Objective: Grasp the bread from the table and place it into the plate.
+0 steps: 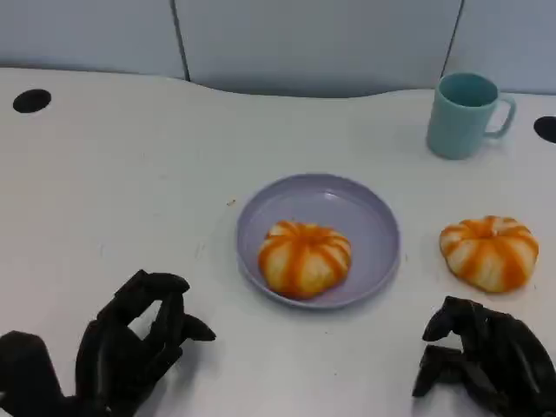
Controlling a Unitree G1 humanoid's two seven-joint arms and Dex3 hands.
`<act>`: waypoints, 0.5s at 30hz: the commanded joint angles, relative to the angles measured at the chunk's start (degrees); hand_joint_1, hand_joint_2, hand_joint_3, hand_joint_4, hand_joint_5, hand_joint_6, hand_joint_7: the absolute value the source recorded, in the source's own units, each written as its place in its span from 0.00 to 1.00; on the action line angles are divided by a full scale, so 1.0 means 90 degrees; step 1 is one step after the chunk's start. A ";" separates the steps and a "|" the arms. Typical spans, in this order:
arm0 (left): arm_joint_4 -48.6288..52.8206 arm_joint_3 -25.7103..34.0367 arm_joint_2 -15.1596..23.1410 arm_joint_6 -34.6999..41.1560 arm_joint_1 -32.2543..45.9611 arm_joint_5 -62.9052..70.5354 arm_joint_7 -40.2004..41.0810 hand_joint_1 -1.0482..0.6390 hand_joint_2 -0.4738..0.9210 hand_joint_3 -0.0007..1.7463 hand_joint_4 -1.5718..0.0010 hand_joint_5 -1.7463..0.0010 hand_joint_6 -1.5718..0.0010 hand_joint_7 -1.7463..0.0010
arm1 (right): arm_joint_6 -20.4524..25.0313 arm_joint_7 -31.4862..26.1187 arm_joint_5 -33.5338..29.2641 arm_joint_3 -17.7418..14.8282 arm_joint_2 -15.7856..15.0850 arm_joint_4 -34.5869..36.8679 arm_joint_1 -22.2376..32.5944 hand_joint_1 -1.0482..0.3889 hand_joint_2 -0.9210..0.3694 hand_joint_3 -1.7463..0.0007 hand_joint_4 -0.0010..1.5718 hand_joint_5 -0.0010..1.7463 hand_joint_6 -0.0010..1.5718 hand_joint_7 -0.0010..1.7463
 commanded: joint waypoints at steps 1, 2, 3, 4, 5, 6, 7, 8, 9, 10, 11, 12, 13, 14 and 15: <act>0.0102 0.0024 0.0050 -0.0116 -0.0049 0.0036 -0.0029 0.35 0.79 0.48 0.55 0.10 0.61 0.20 | 0.0019 -0.0052 -0.0067 -0.0062 -0.0142 0.0050 0.0066 0.44 0.00 0.73 0.76 0.68 0.70 0.62; 0.0135 0.0029 0.0042 -0.0138 -0.0073 0.0035 -0.0036 0.35 0.78 0.49 0.55 0.10 0.61 0.19 | 0.0020 -0.0063 -0.0079 -0.0068 -0.0151 0.0062 0.0058 0.44 0.00 0.72 0.76 0.68 0.70 0.62; 0.0166 0.0038 0.0027 -0.0156 -0.0098 0.0029 -0.0031 0.35 0.78 0.50 0.55 0.10 0.61 0.19 | -0.0002 -0.0060 -0.0083 -0.0083 -0.0157 0.0102 0.0044 0.44 0.00 0.72 0.75 0.68 0.70 0.62; 0.0189 0.0044 0.0016 -0.0170 -0.0116 0.0025 -0.0028 0.35 0.77 0.50 0.55 0.10 0.61 0.18 | -0.0021 -0.0054 -0.0085 -0.0095 -0.0159 0.0134 0.0033 0.44 0.00 0.72 0.75 0.68 0.70 0.62; 0.0204 0.0048 0.0010 -0.0181 -0.0126 0.0023 -0.0027 0.35 0.77 0.50 0.55 0.10 0.61 0.18 | -0.0038 -0.0048 -0.0086 -0.0102 -0.0159 0.0156 0.0026 0.44 0.00 0.72 0.75 0.68 0.70 0.62; 0.0213 0.0051 0.0008 -0.0188 -0.0131 0.0022 -0.0027 0.34 0.77 0.50 0.55 0.10 0.60 0.19 | -0.0047 -0.0043 -0.0086 -0.0106 -0.0158 0.0169 0.0022 0.44 0.00 0.72 0.75 0.68 0.70 0.62; 0.0192 0.0034 -0.0002 -0.0225 -0.0129 0.0037 -0.0038 0.34 0.77 0.50 0.54 0.10 0.60 0.19 | 0.0014 -0.0035 -0.0067 -0.0113 -0.0173 0.0133 0.0020 0.44 0.00 0.72 0.75 0.68 0.70 0.62; 0.0168 0.0021 -0.0011 -0.0245 -0.0123 0.0038 -0.0056 0.35 0.77 0.50 0.54 0.10 0.60 0.19 | 0.0057 -0.0035 -0.0056 -0.0118 -0.0183 0.0104 0.0023 0.44 0.00 0.72 0.75 0.68 0.70 0.62; 0.0132 0.0009 -0.0013 -0.0246 -0.0116 0.0036 -0.0063 0.35 0.77 0.51 0.54 0.11 0.60 0.19 | 0.0078 -0.0019 -0.0039 -0.0122 -0.0190 0.0089 0.0025 0.44 0.00 0.72 0.75 0.68 0.70 0.62; 0.0089 0.0010 -0.0012 -0.0227 -0.0114 0.0019 -0.0058 0.35 0.77 0.51 0.54 0.11 0.60 0.20 | 0.0083 -0.0004 -0.0032 -0.0120 -0.0197 0.0077 0.0029 0.44 0.00 0.72 0.75 0.68 0.70 0.62; 0.0063 0.0013 -0.0009 -0.0208 -0.0114 0.0006 -0.0052 0.35 0.76 0.51 0.53 0.11 0.59 0.20 | 0.0075 0.0006 -0.0031 -0.0117 -0.0200 0.0075 0.0032 0.44 0.00 0.72 0.75 0.68 0.70 0.62; 0.0049 0.0016 -0.0008 -0.0197 -0.0115 -0.0002 -0.0046 0.35 0.76 0.51 0.53 0.11 0.59 0.20 | 0.0071 0.0012 -0.0029 -0.0115 -0.0203 0.0074 0.0033 0.44 0.00 0.72 0.75 0.68 0.70 0.62; 0.0051 0.0049 0.0008 -0.0184 -0.0145 -0.0045 -0.0058 0.36 0.76 0.51 0.53 0.11 0.59 0.20 | 0.0046 0.0011 -0.0038 -0.0106 -0.0197 0.0065 0.0045 0.44 0.00 0.72 0.75 0.68 0.70 0.62; 0.0057 0.0072 0.0019 -0.0177 -0.0167 -0.0075 -0.0070 0.35 0.76 0.51 0.54 0.11 0.60 0.20 | 0.0028 0.0010 -0.0044 -0.0099 -0.0193 0.0059 0.0053 0.44 0.00 0.72 0.75 0.68 0.69 0.62; 0.0066 0.0098 0.0022 -0.0190 -0.0192 -0.0103 -0.0072 0.35 0.76 0.51 0.54 0.10 0.60 0.20 | 0.0009 0.0003 -0.0050 -0.0097 -0.0185 0.0071 0.0049 0.44 0.00 0.72 0.75 0.68 0.69 0.62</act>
